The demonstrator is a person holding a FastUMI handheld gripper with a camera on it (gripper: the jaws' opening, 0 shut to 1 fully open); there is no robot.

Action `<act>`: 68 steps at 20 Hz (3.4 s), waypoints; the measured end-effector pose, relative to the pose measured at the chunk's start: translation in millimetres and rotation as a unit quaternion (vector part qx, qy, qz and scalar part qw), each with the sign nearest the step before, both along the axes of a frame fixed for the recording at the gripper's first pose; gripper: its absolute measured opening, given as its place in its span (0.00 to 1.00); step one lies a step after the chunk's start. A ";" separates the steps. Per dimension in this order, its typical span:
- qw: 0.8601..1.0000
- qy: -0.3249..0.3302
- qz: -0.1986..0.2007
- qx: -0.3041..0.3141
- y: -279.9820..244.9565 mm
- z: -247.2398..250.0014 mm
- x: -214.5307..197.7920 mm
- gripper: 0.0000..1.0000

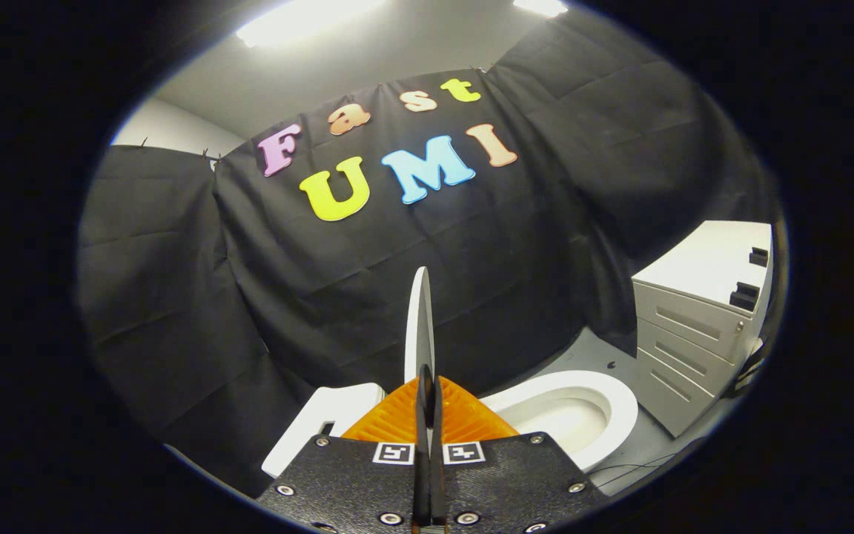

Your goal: Open the toilet lid.

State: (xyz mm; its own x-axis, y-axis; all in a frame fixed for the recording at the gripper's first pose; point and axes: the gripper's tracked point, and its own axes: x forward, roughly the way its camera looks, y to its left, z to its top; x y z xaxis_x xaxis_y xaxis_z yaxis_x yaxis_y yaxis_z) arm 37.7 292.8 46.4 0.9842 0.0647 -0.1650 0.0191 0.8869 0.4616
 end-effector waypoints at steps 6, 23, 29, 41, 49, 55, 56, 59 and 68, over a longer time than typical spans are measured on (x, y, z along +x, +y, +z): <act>0.999 -0.018 0.033 -0.030 44.6 16.5 4.4 0.00; 0.974 -0.069 0.153 -0.154 174.8 25.0 -0.8 0.00; 0.964 -0.067 0.200 -0.158 213.6 17.7 1.4 0.00; 0.954 -0.104 0.229 -0.165 226.3 25.6 -6.9 0.23; 0.960 -0.162 0.185 -0.132 153.1 51.3 -17.1 0.93; 0.970 -0.167 0.112 -0.134 43.3 71.2 -4.1 0.93; 0.969 -0.171 0.099 -0.149 21.3 76.5 -2.8 0.93; 0.964 -0.179 0.068 -0.185 -32.0 85.9 -2.4 0.93; 0.957 -0.173 0.009 -0.233 -149.2 88.1 -8.6 0.93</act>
